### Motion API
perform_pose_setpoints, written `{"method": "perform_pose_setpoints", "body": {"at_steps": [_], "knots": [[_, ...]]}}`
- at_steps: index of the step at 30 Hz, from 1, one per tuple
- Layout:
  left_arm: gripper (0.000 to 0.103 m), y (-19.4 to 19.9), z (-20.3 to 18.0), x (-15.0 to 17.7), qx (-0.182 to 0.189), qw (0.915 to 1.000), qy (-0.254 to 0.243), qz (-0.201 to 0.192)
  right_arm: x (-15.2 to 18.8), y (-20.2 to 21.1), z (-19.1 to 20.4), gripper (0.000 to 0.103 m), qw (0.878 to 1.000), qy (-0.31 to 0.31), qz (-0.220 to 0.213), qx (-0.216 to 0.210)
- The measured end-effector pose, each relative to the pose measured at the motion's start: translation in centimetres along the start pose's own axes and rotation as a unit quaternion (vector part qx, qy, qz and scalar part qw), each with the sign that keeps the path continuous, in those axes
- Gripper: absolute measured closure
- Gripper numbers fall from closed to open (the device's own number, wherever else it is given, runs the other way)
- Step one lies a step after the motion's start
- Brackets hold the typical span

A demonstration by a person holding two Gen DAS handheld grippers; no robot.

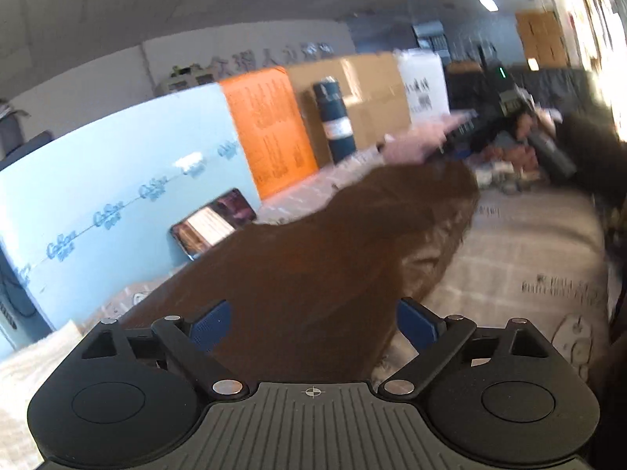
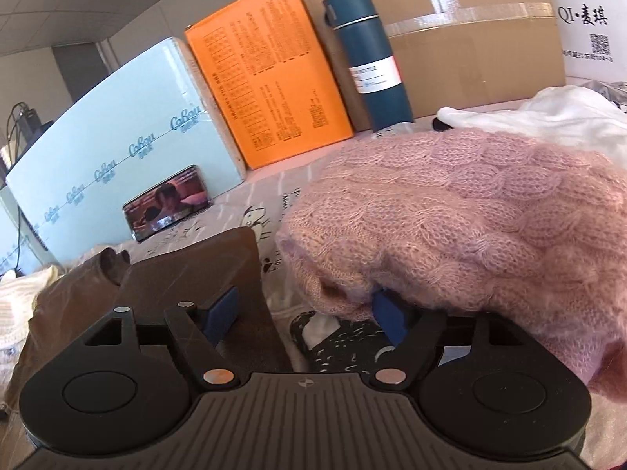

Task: Fold clothes
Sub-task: 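Lower the held jacket onto the table with both grippers and release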

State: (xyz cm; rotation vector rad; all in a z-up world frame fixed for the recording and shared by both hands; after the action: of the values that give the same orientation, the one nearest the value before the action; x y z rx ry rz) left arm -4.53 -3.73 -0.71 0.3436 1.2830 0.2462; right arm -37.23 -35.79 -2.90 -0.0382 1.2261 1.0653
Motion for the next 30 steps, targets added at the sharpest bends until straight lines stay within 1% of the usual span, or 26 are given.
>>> {"method": "perform_pose_setpoints", "body": {"at_steps": [1,2,3,4,5,6,7,8,10,12,13,15,16,18,20,22,23,24,26,27,28,29,30], "knots": [[0.007,0.7,1.6,-0.3,-0.004,0.9990,0.040,-0.021,-0.1,0.0,0.5,0.030,1.000,0.010,0.000,-0.006],[0.003,0.4,3.7,-0.1,-0.013,0.9944,0.101,-0.031,-0.1,0.1,1.1,0.029,1.000,0.020,-0.001,-0.012],[0.002,0.2,5.8,0.1,-0.022,0.9859,0.161,-0.041,-0.2,0.3,1.5,0.028,0.999,0.029,-0.012,-0.017],[0.002,-0.1,7.9,0.4,-0.030,0.9739,0.219,-0.050,-0.4,0.5,1.8,0.024,0.999,0.034,-0.019,-0.027],[0.002,-0.8,9.8,1.0,-0.031,0.9613,0.269,-0.052,-0.5,0.7,2.1,0.022,0.998,0.038,-0.027,-0.039],[0.002,-1.5,11.3,1.6,-0.033,0.9505,0.305,-0.050,-0.6,0.9,2.4,0.021,0.997,0.042,-0.034,-0.052],[0.002,-2.4,12.6,2.2,-0.040,0.9415,0.332,-0.042,-0.7,1.2,2.7,0.019,0.996,0.046,-0.042,-0.064],[0.002,-3.5,13.9,2.8,-0.046,0.9323,0.357,-0.031,-0.7,1.3,3.0,0.018,0.995,0.055,-0.043,-0.067],[0.002,-5.7,15.6,3.6,-0.030,0.9192,0.392,-0.015,-0.8,1.3,3.5,0.015,0.994,0.074,-0.044,-0.074],[0.002,-7.2,16.4,4.2,-0.007,0.9108,0.413,-0.006,-0.9,0.8,3.9,0.015,0.992,0.082,-0.032,-0.086],[0.002,-7.9,16.5,4.5,0.001,0.9100,0.415,0.002,-0.9,0.5,4.3,0.015,0.990,0.088,-0.023,-0.104],[0.003,-9.0,16.7,5.2,0.004,0.9106,0.413,0.022,-0.8,0.1,5.4,0.013,0.984,0.095,-0.012,-0.147],[0.003,-9.2,16.7,5.0,0.016,0.9109,0.412,0.011,-0.9,-0.3,5.8,0.010,0.982,0.096,-0.008,-0.161],[0.003,-9.6,16.6,4.6,0.042,0.9105,0.411,-0.010,-1.0,-0.9,6.8,0.008,0.977,0.096,-0.001,-0.189],[0.002,-9.9,16.5,4.2,0.067,0.9093,0.409,-0.031,-1.3,-1.9,7.6,0.008,0.976,0.105,0.001,-0.189],[0.002,-10.4,16.5,3.4,0.086,0.9093,0.404,-0.046,-1.8,-3.1,7.5,0.008,0.980,0.099,-0.002,-0.171],[0.002,-10.9,16.5,3.2,0.090,0.9105,0.401,-0.042,-2.0,-3.7,7.5,0.008,0.982,0.096,-0.003,-0.162],[0.003,-11.7,16.5,3.2,0.085,0.9114,0.401,-0.031,-2.3,-4.3,7.5,0.008,0.984,0.094,-0.004,-0.153],[0.004,-13.0,16.5,3.3,0.071,0.9129,0.402,-0.018,-2.5,-5.5,6.5,0.008,0.987,0.069,0.010,-0.147],[0.013,-13.5,16.5,3.3,0.062,0.9144,0.400,-0.014,-2.5,-6.0,6.0,0.008,0.988,0.059,0.017,-0.142],[0.019,-13.8,16.3,3.3,0.047,0.9199,0.389,-0.010,-2.7,-6.1,5.4,0.008,0.990,0.057,0.014,-0.124],[0.038,-13.9,16.1,3.3,0.033,0.9259,0.376,-0.005,-2.9,-6.1,4.9,0.009,0.993,0.057,0.009,-0.105],[0.068,-13.8,15.9,3.2,0.019,0.9322,0.361,-0.001,-3.3,-5.9,4.3,0.010,0.994,0.049,-0.001,-0.093]]}}
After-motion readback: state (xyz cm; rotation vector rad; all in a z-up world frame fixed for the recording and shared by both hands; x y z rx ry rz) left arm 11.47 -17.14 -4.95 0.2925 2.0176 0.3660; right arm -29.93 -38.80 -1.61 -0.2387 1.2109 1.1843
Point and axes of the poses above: each gripper's, at about its wrist camera, not at the fingertips, and y roughly against the way its jaws point, z to its left, x to its underside, the point moved 5 cm from there along -y, roughly the way its jaws point, and after that the axes turned 2 degrees about -y, right-handed, at the moved point
